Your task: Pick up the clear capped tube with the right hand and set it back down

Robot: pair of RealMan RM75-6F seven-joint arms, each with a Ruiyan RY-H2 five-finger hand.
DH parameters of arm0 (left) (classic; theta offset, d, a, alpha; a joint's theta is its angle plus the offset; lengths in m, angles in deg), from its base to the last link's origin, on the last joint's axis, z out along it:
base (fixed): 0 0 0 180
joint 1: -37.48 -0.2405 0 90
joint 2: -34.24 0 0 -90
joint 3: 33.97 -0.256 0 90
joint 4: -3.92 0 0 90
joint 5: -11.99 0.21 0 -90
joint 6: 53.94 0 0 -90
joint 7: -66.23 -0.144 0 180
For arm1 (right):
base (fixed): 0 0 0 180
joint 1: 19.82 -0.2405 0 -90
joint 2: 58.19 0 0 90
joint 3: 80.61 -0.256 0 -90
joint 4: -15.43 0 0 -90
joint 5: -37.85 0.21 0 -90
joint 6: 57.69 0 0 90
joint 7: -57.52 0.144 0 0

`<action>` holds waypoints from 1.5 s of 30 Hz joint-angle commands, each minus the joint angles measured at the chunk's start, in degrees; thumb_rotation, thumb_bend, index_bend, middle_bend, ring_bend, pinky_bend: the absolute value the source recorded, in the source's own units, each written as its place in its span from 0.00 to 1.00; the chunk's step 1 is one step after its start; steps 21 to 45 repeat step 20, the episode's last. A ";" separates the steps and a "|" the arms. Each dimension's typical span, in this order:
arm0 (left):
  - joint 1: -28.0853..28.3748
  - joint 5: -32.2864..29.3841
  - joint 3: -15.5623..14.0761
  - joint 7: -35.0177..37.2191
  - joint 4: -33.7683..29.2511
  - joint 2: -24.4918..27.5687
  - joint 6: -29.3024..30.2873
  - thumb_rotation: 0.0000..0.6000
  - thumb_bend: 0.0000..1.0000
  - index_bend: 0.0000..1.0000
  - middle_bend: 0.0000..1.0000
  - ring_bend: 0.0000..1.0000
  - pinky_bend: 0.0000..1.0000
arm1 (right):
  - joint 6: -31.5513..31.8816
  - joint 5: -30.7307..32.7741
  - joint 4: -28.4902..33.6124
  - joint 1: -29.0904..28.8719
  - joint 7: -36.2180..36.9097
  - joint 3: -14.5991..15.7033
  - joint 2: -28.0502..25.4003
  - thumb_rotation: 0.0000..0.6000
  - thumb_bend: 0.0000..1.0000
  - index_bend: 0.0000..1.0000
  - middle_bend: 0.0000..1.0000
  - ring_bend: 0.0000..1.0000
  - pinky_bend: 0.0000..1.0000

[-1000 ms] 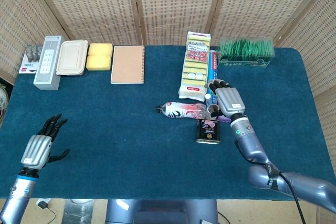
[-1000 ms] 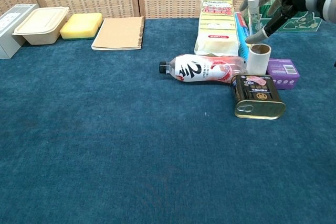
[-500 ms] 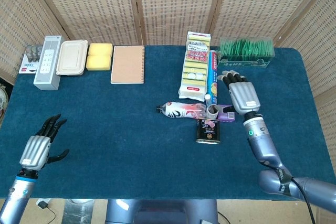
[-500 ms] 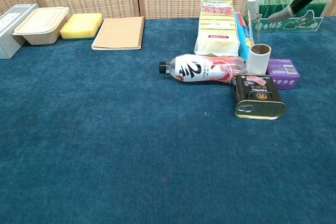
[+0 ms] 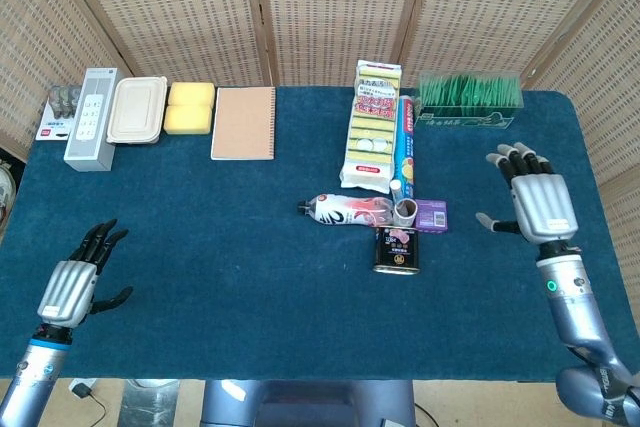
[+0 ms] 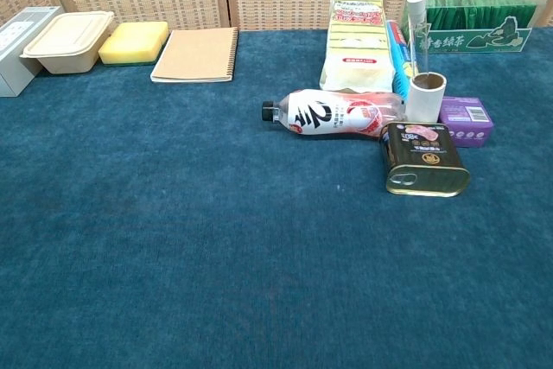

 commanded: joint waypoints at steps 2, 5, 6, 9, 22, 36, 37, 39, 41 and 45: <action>-0.08 0.45 -0.23 -0.13 -0.17 0.08 0.26 1.00 0.20 0.10 0.04 0.03 0.31 | 3.77 -5.21 0.33 5.21 4.12 3.67 -2.98 0.80 0.21 0.21 0.18 0.13 0.21; -0.07 0.52 -0.31 -0.09 -0.20 0.11 0.19 1.00 0.20 0.10 0.04 0.03 0.31 | 5.45 -8.19 0.84 7.77 6.75 5.44 -4.14 0.80 0.21 0.21 0.18 0.13 0.20; -0.08 0.51 -0.33 -0.09 -0.17 0.12 0.16 1.00 0.20 0.10 0.04 0.03 0.31 | 6.09 -9.19 1.07 8.62 7.61 5.97 -4.41 0.80 0.21 0.21 0.18 0.13 0.20; -0.13 0.49 -0.35 -0.03 -0.17 0.18 0.16 1.00 0.20 0.10 0.04 0.03 0.31 | 7.53 -11.42 1.51 10.35 9.37 6.99 -4.51 0.80 0.21 0.21 0.19 0.14 0.21; -0.50 0.76 -0.58 -0.23 -1.08 1.05 0.67 1.00 0.20 0.10 0.04 0.03 0.31 | 13.66 -18.37 -3.31 17.36 9.48 11.05 1.44 0.81 0.21 0.23 0.20 0.15 0.20; -0.50 0.76 -0.58 -0.23 -1.08 1.05 0.67 1.00 0.20 0.10 0.04 0.03 0.31 | 13.66 -18.37 -3.31 17.36 9.48 11.05 1.44 0.81 0.21 0.23 0.20 0.15 0.20; -0.50 0.76 -0.58 -0.23 -1.08 1.05 0.67 1.00 0.20 0.10 0.04 0.03 0.31 | 13.66 -18.37 -3.31 17.36 9.48 11.05 1.44 0.81 0.21 0.23 0.20 0.15 0.20; -0.50 0.76 -0.58 -0.23 -1.08 1.05 0.67 1.00 0.20 0.10 0.04 0.03 0.31 | 13.66 -18.37 -3.31 17.36 9.48 11.05 1.44 0.81 0.21 0.23 0.20 0.15 0.20; -0.50 0.76 -0.58 -0.23 -1.08 1.05 0.67 1.00 0.20 0.10 0.04 0.03 0.31 | 13.66 -18.37 -3.31 17.36 9.48 11.05 1.44 0.81 0.21 0.23 0.20 0.15 0.20; -0.50 0.76 -0.58 -0.23 -1.08 1.05 0.67 1.00 0.20 0.10 0.04 0.03 0.31 | 13.66 -18.37 -3.31 17.36 9.48 11.05 1.44 0.81 0.21 0.23 0.20 0.15 0.20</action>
